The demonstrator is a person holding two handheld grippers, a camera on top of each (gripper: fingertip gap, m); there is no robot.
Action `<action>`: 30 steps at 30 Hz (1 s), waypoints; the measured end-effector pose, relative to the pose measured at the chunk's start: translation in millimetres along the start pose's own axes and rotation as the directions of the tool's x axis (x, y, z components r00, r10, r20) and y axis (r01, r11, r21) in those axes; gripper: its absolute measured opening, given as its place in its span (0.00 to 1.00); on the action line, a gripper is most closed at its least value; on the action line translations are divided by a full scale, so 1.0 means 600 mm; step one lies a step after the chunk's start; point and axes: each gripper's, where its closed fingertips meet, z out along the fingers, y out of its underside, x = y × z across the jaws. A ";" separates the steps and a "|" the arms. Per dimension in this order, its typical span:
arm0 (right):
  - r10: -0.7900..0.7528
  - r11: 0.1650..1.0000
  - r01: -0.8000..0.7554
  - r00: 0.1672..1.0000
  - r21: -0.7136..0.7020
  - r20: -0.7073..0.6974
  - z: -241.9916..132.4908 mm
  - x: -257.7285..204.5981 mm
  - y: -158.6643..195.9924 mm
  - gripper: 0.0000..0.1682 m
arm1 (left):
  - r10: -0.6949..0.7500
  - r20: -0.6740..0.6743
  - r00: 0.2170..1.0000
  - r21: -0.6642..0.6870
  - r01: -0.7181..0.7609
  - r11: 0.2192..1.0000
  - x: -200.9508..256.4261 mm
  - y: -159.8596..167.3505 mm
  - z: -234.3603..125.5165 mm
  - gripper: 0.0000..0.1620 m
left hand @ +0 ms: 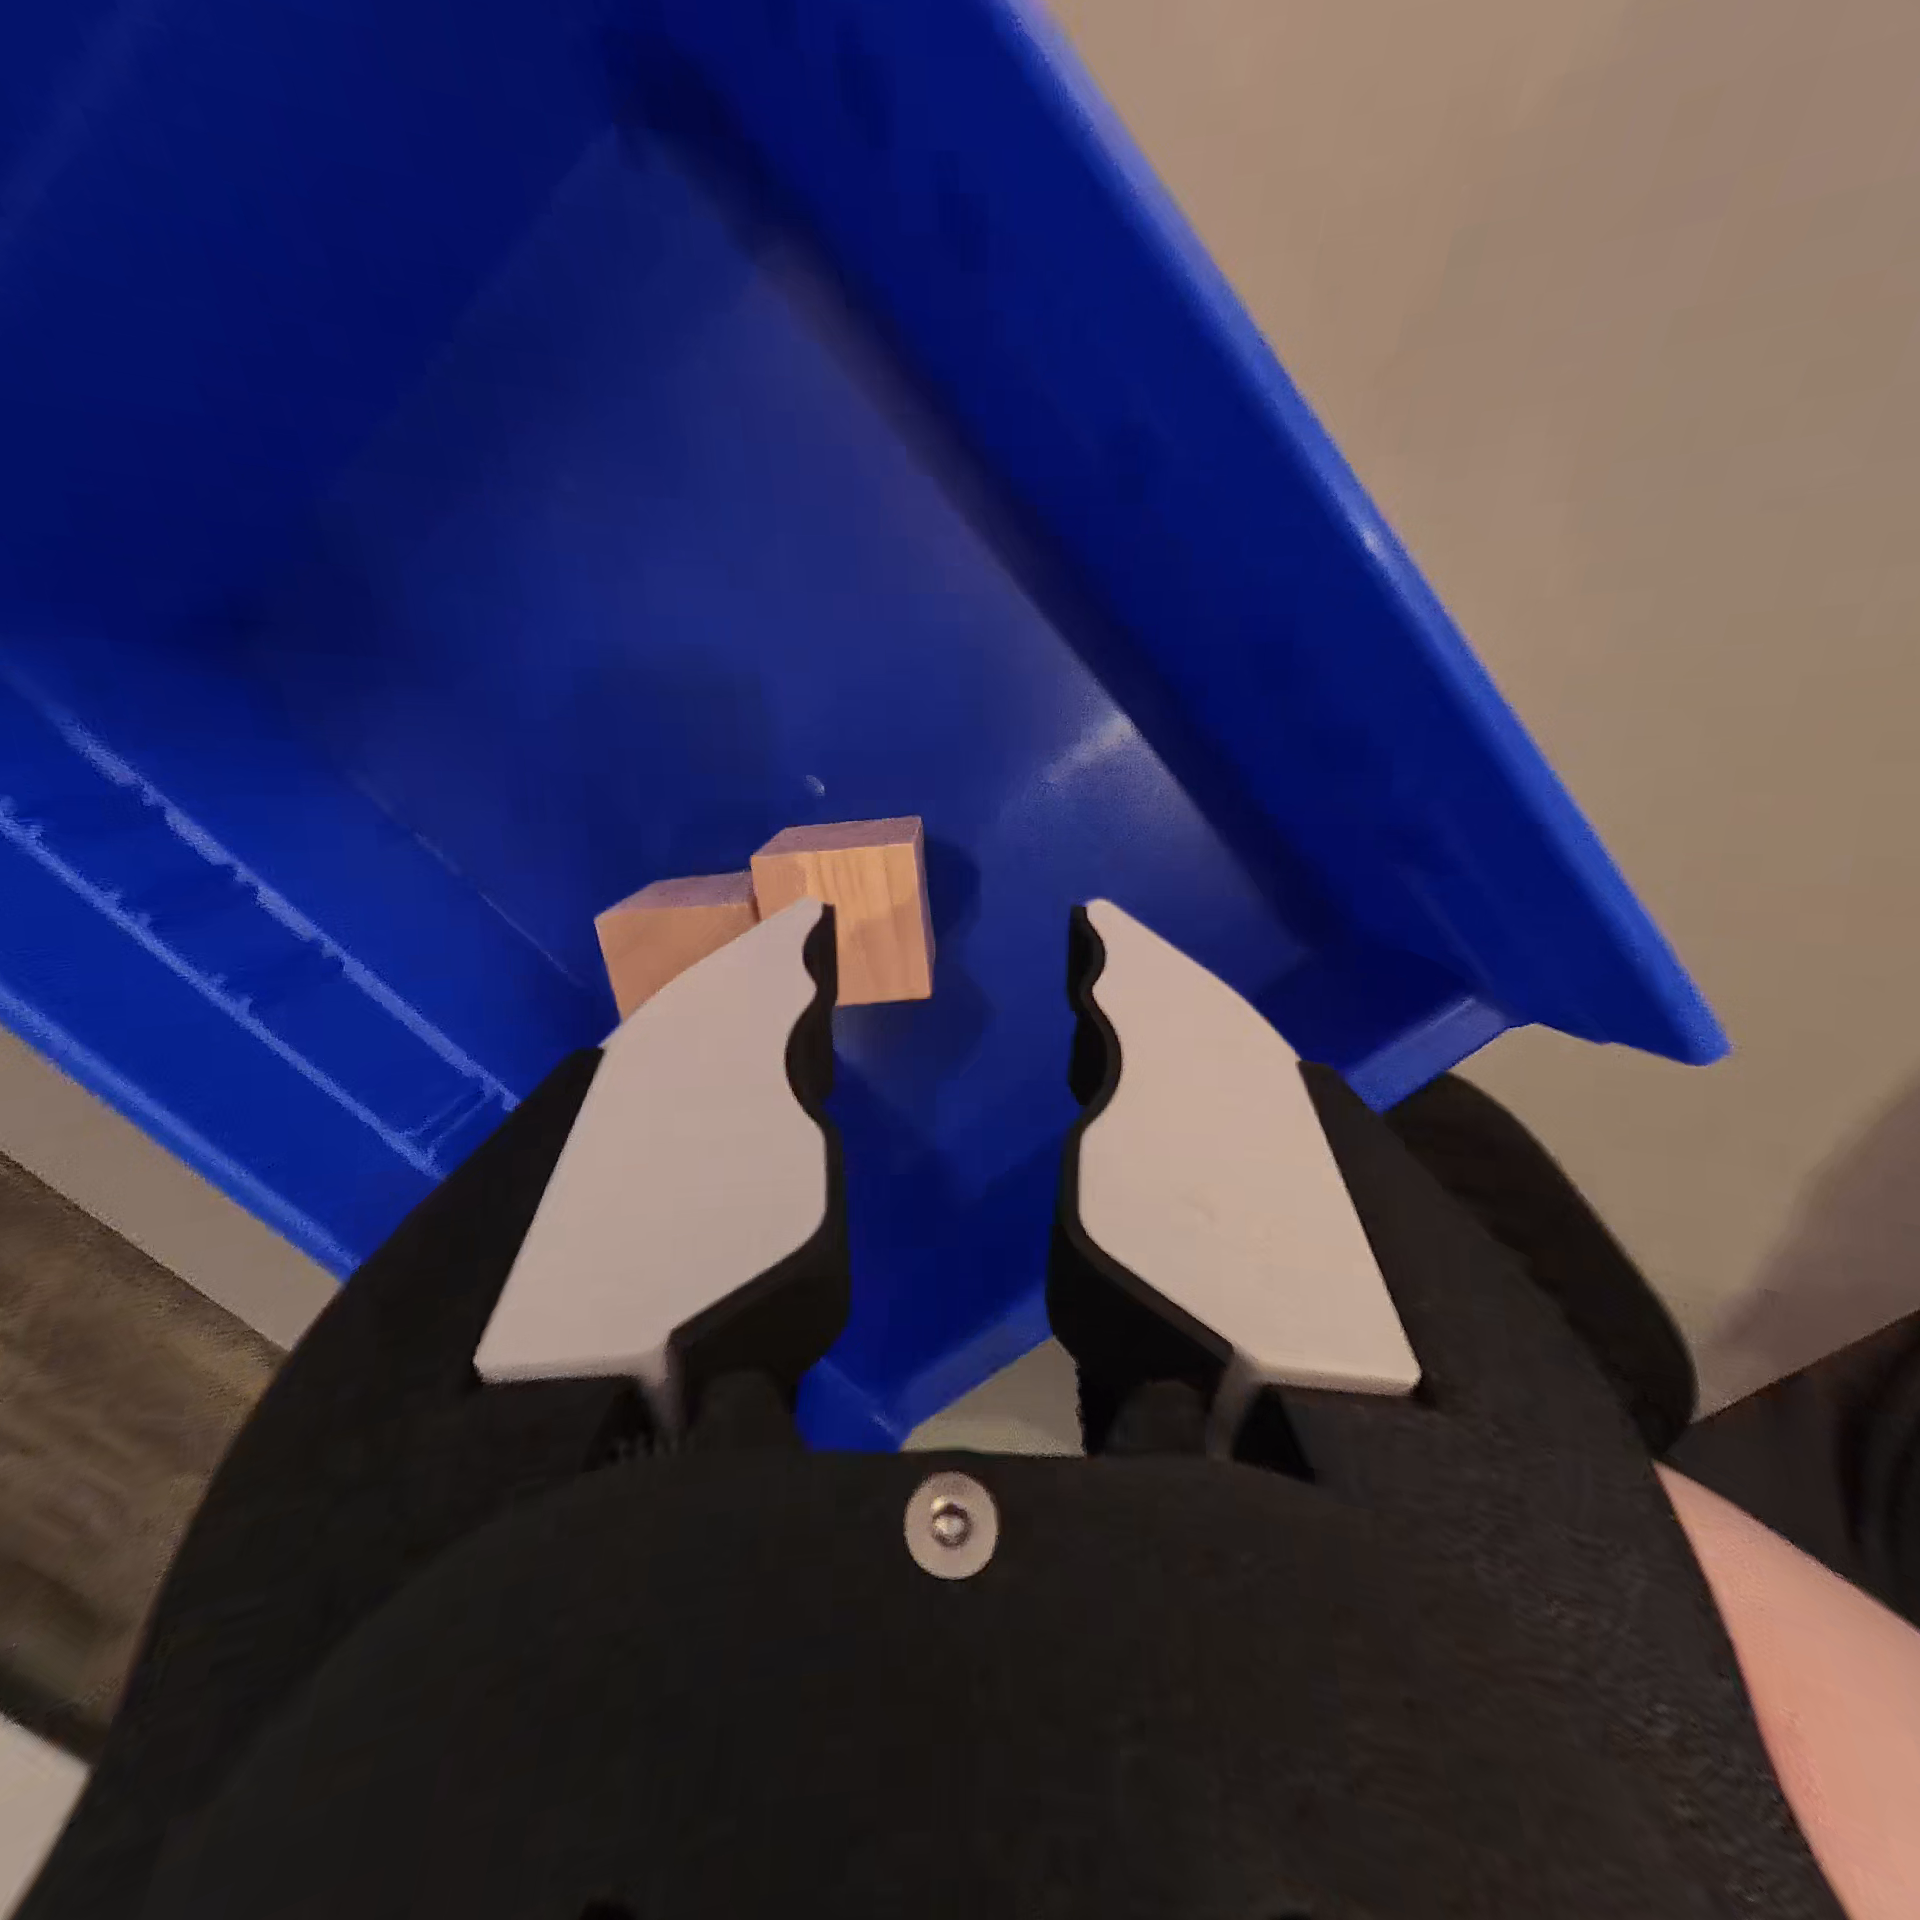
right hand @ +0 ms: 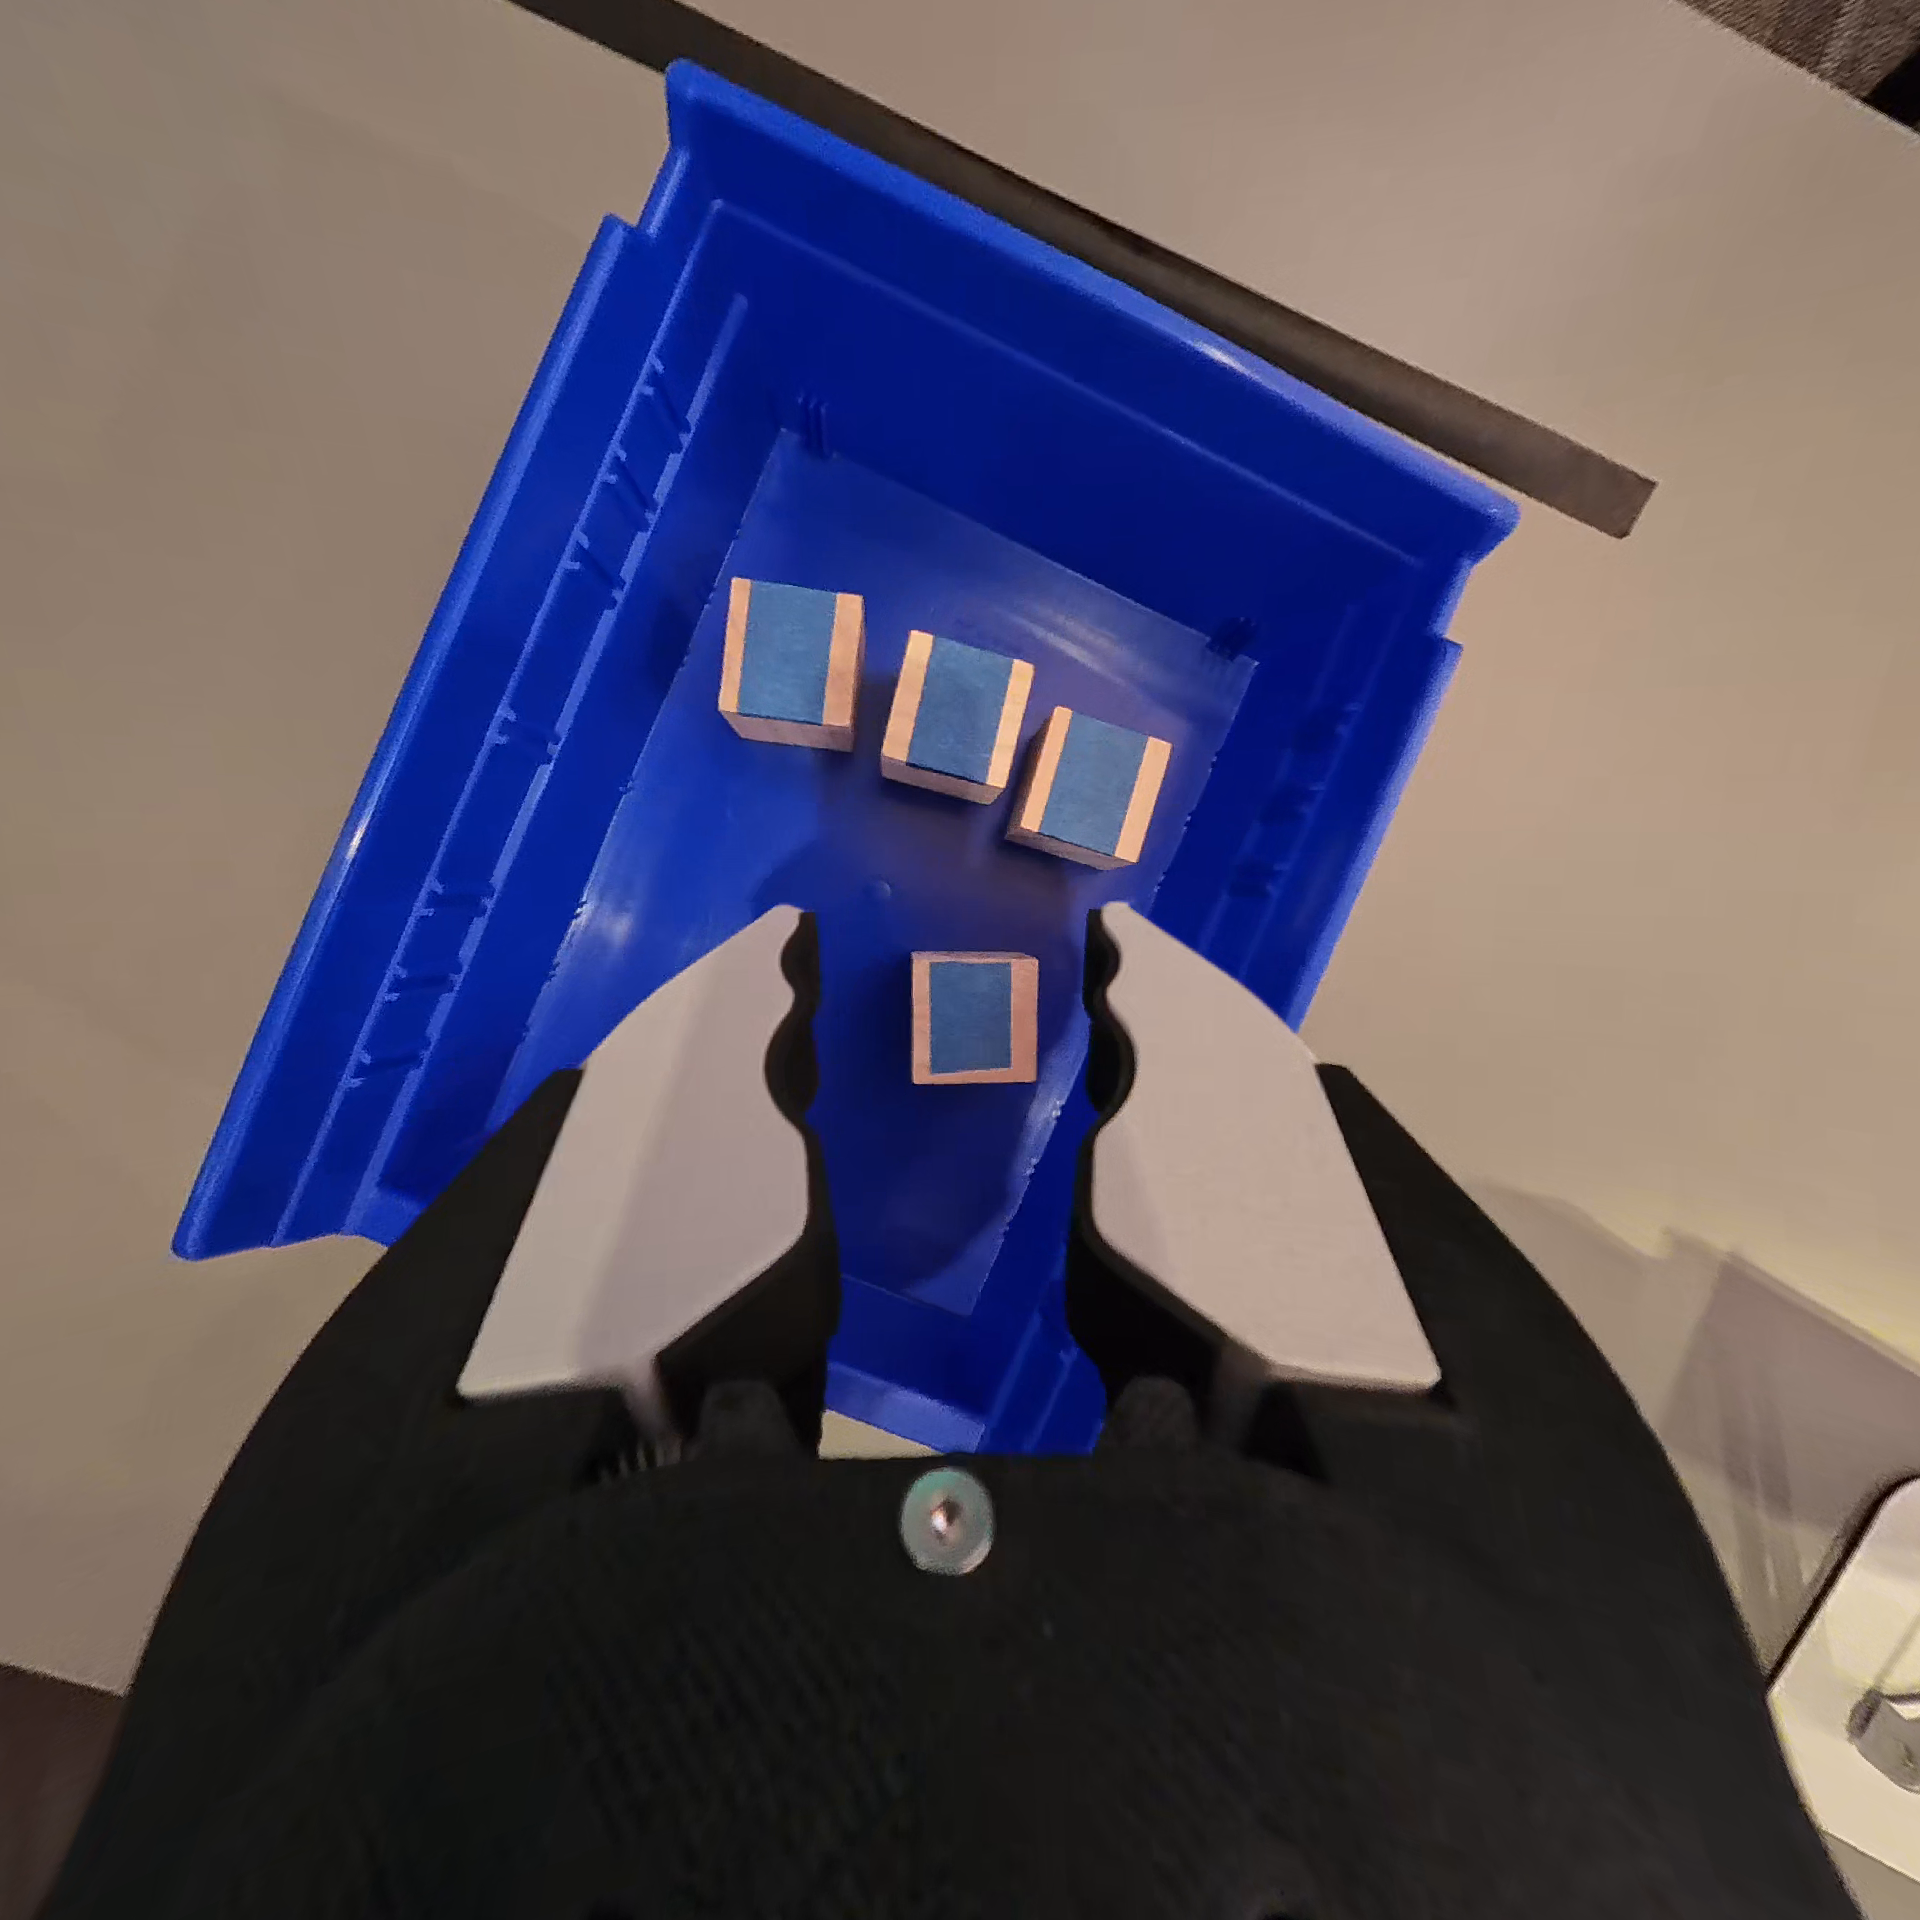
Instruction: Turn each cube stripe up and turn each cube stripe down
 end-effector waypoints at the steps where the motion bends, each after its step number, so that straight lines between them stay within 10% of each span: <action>1: -0.005 1.000 0.005 1.000 -0.003 0.003 0.001 -0.002 0.000 0.30 | 0.025 -0.003 1.000 -0.020 -0.025 0.999 0.001 0.001 0.010 0.27; 30: -0.039 0.996 0.039 0.999 -0.078 -0.008 0.022 -0.009 0.009 0.30 | 0.002 -0.126 0.992 -0.134 -0.019 0.991 0.001 0.042 0.057 0.23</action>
